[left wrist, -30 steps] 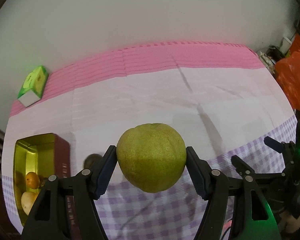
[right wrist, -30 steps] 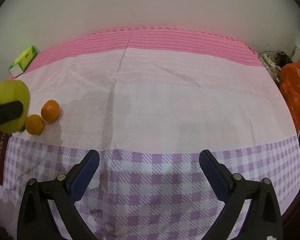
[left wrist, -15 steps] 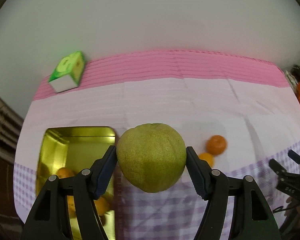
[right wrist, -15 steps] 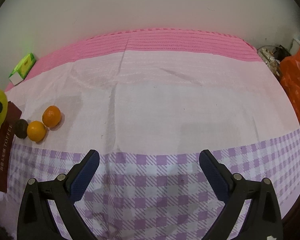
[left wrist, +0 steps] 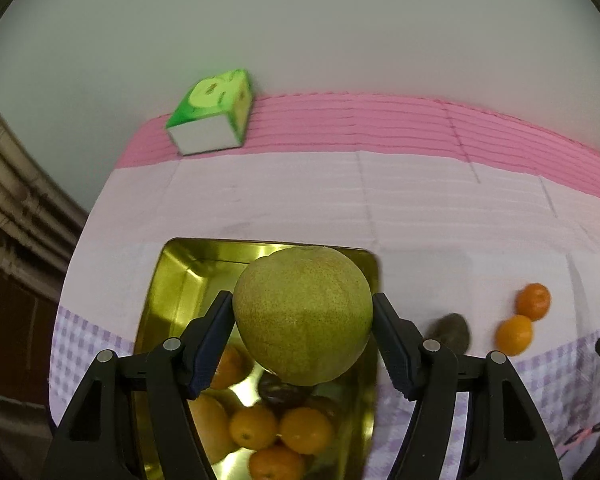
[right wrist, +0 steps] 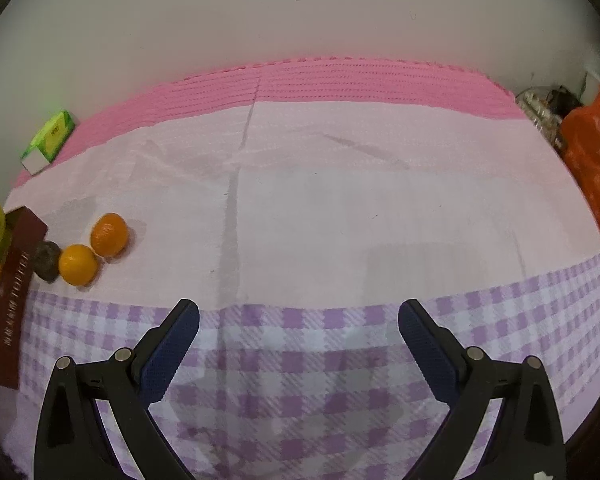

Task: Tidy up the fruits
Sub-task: 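Lift the pomelo with the left gripper and carry it over the tin, then lower the pomelo into the tin and open the left gripper while the right gripper grasps an orange, then carry the orange with the right gripper into the tin and release it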

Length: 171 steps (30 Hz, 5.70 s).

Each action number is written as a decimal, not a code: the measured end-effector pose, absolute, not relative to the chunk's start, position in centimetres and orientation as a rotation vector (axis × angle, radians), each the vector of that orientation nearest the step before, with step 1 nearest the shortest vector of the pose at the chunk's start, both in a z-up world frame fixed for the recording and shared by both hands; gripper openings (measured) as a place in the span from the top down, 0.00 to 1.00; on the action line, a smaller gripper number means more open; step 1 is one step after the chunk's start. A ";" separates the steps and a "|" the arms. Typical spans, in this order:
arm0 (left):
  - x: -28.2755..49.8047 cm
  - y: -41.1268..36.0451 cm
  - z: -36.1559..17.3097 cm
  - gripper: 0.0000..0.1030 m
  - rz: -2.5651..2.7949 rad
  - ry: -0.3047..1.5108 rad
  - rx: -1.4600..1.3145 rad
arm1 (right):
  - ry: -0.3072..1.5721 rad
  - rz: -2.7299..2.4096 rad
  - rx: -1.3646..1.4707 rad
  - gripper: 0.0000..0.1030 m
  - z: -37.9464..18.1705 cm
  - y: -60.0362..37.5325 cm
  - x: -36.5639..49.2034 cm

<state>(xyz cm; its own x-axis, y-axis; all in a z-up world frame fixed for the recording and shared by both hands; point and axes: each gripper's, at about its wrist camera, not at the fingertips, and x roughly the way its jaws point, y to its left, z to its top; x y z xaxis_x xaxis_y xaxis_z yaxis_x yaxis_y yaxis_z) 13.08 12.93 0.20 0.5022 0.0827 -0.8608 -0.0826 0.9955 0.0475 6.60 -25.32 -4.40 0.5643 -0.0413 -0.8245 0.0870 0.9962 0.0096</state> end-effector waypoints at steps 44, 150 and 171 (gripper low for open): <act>14.0 16.9 -4.9 0.32 0.110 1.113 -0.016 | 0.982 0.162 -0.074 0.10 -5.0 -13.0 7.2; -1.5 27.6 -1.5 0.22 0.402 0.993 -0.202 | 0.951 0.585 -0.325 0.61 -6.6 12.5 8.1; -1.5 27.3 -1.9 0.22 0.395 0.995 -0.196 | 0.939 0.594 -0.311 0.60 -6.1 12.4 7.9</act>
<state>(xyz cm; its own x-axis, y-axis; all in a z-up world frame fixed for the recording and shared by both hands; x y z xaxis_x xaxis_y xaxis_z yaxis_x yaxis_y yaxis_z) -1.48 27.26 -1.86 0.4814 0.2332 -0.8449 -0.4100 0.9119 0.0181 7.85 12.41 -6.08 0.4484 0.3400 -0.8267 -0.6008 0.7994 0.0029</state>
